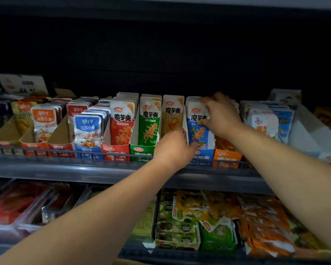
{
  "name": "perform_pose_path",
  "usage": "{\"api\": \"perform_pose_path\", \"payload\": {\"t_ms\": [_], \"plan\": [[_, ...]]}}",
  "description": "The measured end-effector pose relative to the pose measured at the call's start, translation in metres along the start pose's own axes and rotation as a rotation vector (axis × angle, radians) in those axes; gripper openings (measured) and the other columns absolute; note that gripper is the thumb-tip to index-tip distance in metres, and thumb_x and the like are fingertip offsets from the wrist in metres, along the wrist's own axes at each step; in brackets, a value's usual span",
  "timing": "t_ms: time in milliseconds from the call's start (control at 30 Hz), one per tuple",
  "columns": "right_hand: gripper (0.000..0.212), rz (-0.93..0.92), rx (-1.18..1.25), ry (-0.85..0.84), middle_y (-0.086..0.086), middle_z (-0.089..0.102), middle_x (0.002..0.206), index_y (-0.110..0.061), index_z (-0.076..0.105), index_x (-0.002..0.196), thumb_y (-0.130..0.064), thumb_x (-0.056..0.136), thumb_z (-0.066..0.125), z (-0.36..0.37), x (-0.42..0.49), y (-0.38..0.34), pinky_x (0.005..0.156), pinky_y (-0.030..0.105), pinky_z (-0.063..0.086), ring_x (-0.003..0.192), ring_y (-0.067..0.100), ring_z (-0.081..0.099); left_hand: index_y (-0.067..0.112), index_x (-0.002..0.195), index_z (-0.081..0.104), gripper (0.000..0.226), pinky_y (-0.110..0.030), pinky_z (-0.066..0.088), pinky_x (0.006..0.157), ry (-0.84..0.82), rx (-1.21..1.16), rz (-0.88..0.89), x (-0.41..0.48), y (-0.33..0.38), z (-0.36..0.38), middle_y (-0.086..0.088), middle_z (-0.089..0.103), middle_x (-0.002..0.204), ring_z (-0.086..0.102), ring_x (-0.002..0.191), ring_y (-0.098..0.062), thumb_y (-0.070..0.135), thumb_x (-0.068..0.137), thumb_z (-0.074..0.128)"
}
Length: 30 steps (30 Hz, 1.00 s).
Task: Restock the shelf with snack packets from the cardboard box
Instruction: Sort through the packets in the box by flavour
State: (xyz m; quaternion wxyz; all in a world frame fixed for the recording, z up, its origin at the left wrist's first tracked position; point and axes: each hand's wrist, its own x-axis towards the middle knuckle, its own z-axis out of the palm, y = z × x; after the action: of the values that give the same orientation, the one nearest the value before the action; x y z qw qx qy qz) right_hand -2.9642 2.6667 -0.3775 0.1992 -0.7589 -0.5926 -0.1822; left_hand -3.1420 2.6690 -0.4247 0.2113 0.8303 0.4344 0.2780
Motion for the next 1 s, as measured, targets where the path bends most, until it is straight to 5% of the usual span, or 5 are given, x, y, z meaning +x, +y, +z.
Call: {"api": "perform_pose_path", "payload": {"t_ms": [200, 567, 700, 833, 1000], "plan": [[0.077, -0.001, 0.156, 0.049, 0.011, 0.032, 0.153, -0.021, 0.040, 0.149, -0.030, 0.084, 0.079, -0.003, -0.024, 0.010, 0.109, 0.041, 0.041, 0.137, 0.032, 0.039, 0.017, 0.126, 0.056, 0.041, -0.044, 0.059, 0.081, 0.043, 0.028, 0.057, -0.003, -0.001, 0.004, -0.003, 0.068, 0.111, 0.067, 0.098, -0.026, 0.045, 0.096, 0.061], [0.051, -0.077, 0.188, 0.079, 0.002, 0.051, 0.129, -0.020, 0.056, 0.134, -0.035, 0.088, 0.073, -0.042, -0.116, -0.002, 0.099, 0.031, 0.040, 0.122, 0.022, 0.049, 0.015, 0.144, 0.050, 0.051, -0.038, 0.047, 0.108, 0.126, -0.074, 0.273, -0.028, -0.014, -0.015, -0.006, 0.050, 0.140, 0.050, 0.128, -0.022, 0.032, 0.098, 0.063], [0.038, -0.140, 0.278, 0.005, -0.003, 0.055, 0.119, -0.019, 0.062, 0.125, -0.032, 0.091, 0.070, -0.040, -0.168, -0.027, 0.093, 0.033, 0.049, 0.112, 0.018, 0.056, 0.018, 0.132, 0.060, 0.036, -0.026, 0.048, 0.102, 0.172, -0.171, 0.331, -0.074, -0.048, -0.037, 0.002, 0.053, 0.127, 0.054, 0.118, -0.011, 0.027, 0.097, 0.064], [0.033, -0.159, 0.370, -0.158, -0.010, 0.054, 0.106, -0.020, 0.063, 0.121, -0.032, 0.092, 0.070, -0.005, -0.224, -0.058, 0.083, 0.031, 0.051, 0.093, 0.011, 0.057, 0.018, 0.117, 0.067, 0.022, -0.024, 0.051, 0.087, 0.149, -0.174, 0.203, -0.145, -0.122, -0.032, 0.006, 0.060, 0.107, 0.060, 0.095, -0.006, 0.026, 0.097, 0.067], [0.034, -0.090, 0.345, -0.467, -0.005, 0.057, 0.113, -0.022, 0.060, 0.127, -0.036, 0.096, 0.063, 0.083, -0.307, -0.083, 0.084, 0.032, 0.050, 0.101, 0.014, 0.055, 0.028, 0.114, 0.064, 0.023, -0.045, 0.055, 0.096, -0.131, -0.177, -0.182, -0.252, -0.234, 0.013, 0.000, 0.062, 0.114, 0.063, 0.106, -0.016, 0.030, 0.093, 0.073]]}}
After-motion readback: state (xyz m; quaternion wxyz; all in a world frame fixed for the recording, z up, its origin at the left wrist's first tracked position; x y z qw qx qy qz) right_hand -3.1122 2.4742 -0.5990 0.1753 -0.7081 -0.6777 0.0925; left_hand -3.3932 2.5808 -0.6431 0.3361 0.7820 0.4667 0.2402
